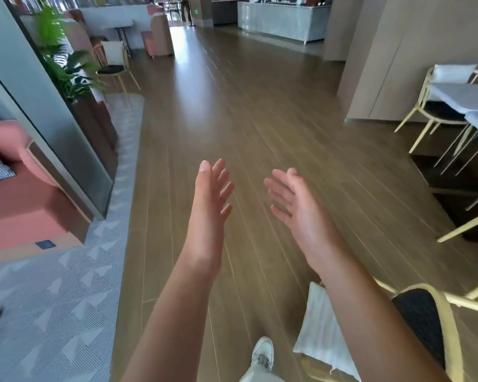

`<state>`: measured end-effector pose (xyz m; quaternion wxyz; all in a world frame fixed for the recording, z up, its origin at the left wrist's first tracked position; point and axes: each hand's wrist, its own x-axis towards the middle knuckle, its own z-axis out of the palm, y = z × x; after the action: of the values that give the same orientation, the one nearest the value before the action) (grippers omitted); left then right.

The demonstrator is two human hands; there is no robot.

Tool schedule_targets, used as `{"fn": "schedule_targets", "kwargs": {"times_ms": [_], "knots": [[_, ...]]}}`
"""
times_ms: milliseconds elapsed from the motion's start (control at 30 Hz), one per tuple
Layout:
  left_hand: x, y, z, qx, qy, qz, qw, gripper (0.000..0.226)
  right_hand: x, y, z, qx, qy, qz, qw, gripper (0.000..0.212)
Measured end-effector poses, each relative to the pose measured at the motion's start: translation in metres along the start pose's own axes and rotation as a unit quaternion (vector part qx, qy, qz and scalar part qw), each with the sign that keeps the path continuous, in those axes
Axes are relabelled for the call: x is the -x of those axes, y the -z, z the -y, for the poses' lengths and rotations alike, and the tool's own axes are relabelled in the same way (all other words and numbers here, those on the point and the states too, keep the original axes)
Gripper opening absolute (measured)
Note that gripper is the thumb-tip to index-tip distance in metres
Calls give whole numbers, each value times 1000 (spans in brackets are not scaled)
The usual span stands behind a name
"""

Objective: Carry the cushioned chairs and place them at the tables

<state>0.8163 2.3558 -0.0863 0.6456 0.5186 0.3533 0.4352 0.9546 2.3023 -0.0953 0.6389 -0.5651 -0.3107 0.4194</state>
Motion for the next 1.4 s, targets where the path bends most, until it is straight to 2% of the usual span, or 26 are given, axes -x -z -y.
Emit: {"fn": "schedule_targets", "kwargs": {"times_ms": [100, 367, 600, 767, 967, 1133, 1233, 1400], "knots": [[-40, 2, 0, -8, 6, 11, 1000, 76, -40, -8, -1, -9, -7, -14, 1000, 56], [-155, 21, -16, -41, 3, 2, 999, 75, -160, -46, 14, -21, 6, -2, 1000, 54], [-228, 10, -23, -44, 4, 48, 998, 76, -215, -49, 27, -18, 19, -34, 999, 53], [-276, -12, -19, -40, 20, 128, 991, 79, -246, -32, 33, -7, 24, -121, 992, 44], [-333, -35, -14, -39, 40, 254, 966, 87, -274, -18, 40, -20, 25, -224, 974, 48], [-367, -47, -9, -49, 43, 367, 928, 97, -278, -21, 37, -43, 42, -311, 948, 49], [-377, -57, -2, -49, 61, 421, 903, 88, -270, -25, 27, -57, 62, -347, 934, 66], [-369, -72, 8, -43, 83, 498, 862, 80, -243, -22, 19, -36, 71, -447, 891, 59]]}}
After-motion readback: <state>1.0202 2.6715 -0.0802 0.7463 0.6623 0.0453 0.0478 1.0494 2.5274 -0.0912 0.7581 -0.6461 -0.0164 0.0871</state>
